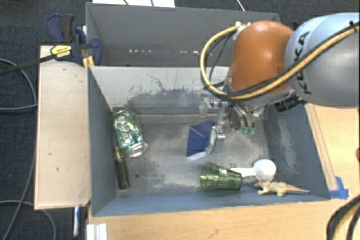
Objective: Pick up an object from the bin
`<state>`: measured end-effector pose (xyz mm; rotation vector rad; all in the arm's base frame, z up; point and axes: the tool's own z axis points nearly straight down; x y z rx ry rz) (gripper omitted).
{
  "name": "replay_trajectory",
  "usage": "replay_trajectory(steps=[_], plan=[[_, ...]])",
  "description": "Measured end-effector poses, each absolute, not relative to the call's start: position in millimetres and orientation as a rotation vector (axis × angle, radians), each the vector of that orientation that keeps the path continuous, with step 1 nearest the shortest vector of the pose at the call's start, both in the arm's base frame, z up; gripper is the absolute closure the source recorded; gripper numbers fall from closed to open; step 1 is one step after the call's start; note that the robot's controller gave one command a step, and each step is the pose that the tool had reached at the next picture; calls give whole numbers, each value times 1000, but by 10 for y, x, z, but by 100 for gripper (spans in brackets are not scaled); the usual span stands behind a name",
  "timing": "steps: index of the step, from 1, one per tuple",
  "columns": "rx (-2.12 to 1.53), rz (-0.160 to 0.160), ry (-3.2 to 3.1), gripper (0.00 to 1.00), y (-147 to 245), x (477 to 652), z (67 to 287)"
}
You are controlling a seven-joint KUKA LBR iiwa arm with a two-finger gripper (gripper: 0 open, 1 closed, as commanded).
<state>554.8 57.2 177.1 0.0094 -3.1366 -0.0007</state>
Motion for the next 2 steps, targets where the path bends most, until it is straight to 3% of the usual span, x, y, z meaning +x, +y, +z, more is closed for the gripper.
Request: replay_trajectory(steps=[1,2], plan=[[6,-2,-3145,0,569,5567,1811],[-198,-3,-3137,0,554,5668,1072]])
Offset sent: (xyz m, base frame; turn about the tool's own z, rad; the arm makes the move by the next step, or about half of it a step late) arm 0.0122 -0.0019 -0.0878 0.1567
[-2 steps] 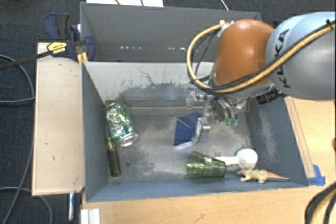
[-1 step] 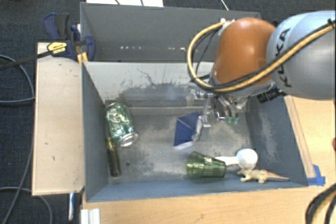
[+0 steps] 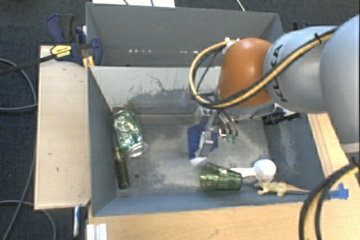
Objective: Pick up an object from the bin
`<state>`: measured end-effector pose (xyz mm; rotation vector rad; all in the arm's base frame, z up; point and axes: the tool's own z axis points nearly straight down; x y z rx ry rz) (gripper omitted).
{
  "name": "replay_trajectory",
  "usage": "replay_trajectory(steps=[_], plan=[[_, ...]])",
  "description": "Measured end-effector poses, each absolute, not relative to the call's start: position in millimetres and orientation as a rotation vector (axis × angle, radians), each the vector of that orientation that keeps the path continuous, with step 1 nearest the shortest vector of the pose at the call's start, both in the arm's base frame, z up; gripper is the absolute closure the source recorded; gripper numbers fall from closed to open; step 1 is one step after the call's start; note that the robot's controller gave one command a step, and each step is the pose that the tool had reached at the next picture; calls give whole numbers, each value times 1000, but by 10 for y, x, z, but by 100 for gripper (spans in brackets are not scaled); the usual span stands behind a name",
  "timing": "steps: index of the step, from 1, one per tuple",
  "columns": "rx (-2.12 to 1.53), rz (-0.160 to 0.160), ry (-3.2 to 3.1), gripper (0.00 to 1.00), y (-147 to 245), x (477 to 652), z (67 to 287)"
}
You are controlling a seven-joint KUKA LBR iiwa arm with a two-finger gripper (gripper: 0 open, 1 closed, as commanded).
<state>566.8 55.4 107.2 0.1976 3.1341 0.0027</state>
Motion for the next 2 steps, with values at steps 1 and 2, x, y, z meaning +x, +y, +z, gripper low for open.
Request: replay_trajectory(steps=[1,2], plan=[[358,0,3119,0,126,5733,835],[248,3,3131,0,68,5621,737]])
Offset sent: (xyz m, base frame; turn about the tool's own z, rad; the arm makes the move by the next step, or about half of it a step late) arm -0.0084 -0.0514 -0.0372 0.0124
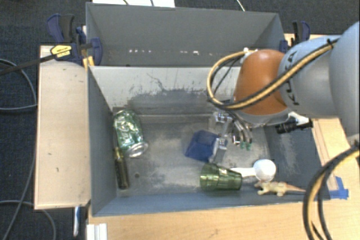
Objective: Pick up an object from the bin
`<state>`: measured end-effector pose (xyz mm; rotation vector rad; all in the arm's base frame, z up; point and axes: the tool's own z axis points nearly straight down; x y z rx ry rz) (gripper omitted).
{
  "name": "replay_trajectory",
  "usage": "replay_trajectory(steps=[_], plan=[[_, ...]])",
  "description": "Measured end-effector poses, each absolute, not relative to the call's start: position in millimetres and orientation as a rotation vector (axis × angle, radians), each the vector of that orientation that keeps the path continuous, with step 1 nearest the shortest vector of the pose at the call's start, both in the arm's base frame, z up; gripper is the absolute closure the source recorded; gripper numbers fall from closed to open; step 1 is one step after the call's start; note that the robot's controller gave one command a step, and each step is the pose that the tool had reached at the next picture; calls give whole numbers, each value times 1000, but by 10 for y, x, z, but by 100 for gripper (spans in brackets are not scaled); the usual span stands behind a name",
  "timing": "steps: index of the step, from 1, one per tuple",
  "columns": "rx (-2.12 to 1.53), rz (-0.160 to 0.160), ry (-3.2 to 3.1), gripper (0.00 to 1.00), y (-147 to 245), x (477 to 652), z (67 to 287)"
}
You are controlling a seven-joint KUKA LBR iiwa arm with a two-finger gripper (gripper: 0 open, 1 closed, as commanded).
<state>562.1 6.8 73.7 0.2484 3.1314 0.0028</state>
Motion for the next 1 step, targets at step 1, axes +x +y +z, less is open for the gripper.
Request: replay_trajectory(steps=[1], plan=[[624,0,3081,100,404,5511,706]])
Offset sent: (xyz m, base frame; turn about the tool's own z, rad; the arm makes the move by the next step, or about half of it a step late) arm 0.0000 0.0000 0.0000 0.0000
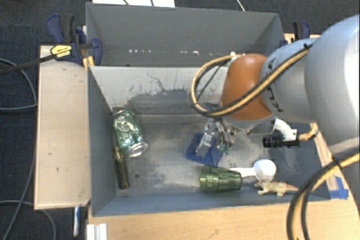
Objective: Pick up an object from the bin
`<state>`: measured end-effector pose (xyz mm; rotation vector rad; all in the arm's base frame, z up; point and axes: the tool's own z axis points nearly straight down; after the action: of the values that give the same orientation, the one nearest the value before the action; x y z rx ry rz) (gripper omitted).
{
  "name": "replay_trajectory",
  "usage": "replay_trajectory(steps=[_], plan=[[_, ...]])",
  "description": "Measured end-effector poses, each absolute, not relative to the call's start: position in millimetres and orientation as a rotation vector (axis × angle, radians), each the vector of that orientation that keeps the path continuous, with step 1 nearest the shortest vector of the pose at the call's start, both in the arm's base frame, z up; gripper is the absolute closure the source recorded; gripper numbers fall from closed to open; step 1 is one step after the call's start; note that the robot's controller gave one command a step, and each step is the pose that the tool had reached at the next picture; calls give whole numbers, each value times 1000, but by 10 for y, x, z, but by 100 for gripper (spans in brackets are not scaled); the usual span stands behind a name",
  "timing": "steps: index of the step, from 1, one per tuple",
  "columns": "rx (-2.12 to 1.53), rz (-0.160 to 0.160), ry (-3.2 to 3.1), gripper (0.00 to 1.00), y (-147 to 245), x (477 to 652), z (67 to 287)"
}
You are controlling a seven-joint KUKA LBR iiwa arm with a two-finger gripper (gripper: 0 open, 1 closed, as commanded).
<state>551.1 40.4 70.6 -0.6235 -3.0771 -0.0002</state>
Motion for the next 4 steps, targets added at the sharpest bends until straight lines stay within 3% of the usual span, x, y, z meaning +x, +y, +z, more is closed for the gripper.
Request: replay_trajectory(steps=[4], plan=[[-624,-2,-3076,100,614,5454,707]])
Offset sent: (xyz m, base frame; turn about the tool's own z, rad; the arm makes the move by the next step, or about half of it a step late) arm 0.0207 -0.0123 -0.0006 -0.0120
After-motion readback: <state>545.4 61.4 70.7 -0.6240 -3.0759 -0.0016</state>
